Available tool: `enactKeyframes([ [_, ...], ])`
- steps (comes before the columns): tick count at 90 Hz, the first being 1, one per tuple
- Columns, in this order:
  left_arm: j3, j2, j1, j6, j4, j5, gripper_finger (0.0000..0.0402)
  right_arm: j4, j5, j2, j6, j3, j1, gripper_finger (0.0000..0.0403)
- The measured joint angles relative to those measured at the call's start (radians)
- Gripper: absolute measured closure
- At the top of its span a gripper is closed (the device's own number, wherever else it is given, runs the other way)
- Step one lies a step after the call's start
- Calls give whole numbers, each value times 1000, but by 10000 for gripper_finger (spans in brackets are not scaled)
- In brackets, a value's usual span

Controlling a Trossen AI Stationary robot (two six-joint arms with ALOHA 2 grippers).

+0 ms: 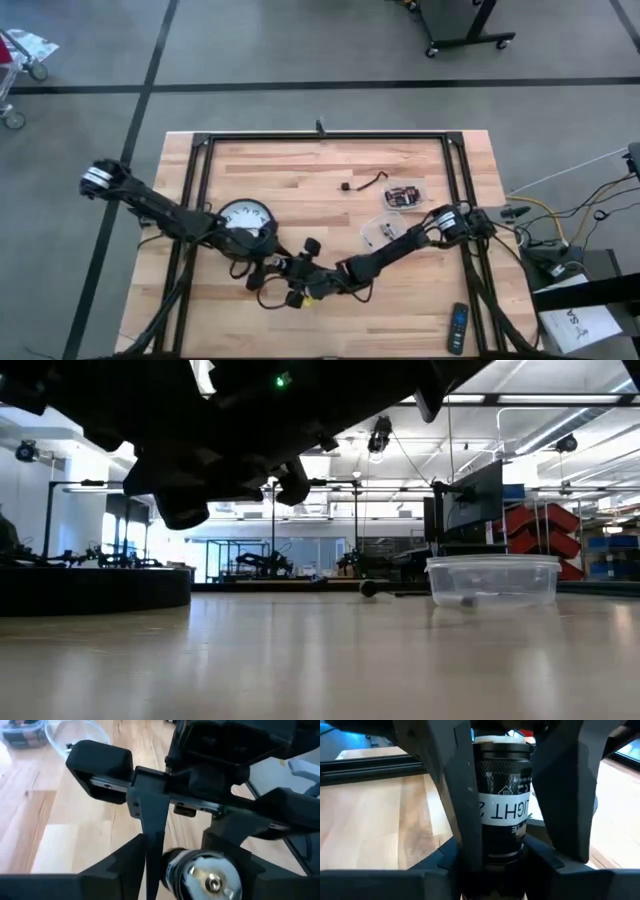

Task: Insert battery
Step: Insert the white battery holder into the white flashlight compartment

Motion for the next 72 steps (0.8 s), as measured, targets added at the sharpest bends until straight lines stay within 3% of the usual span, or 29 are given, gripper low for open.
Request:
enactKeyframes([
  [19, -1, -1, -20, 2, -12, -6, 255, 2, 10, 3, -2, 0, 5, 280],
  [42, -4, -115, -61, 52, -27, -1, 244, 87, 23, 2, -55, 0, 16, 282],
  [57, -13, -195, -121, 93, -5, -87, 234, 163, 24, 2, -118, 0, 28, 282],
  [72, -87, -217, -190, 111, 156, -160, 230, 280, 27, 2, -213, 0, 44, 281],
])
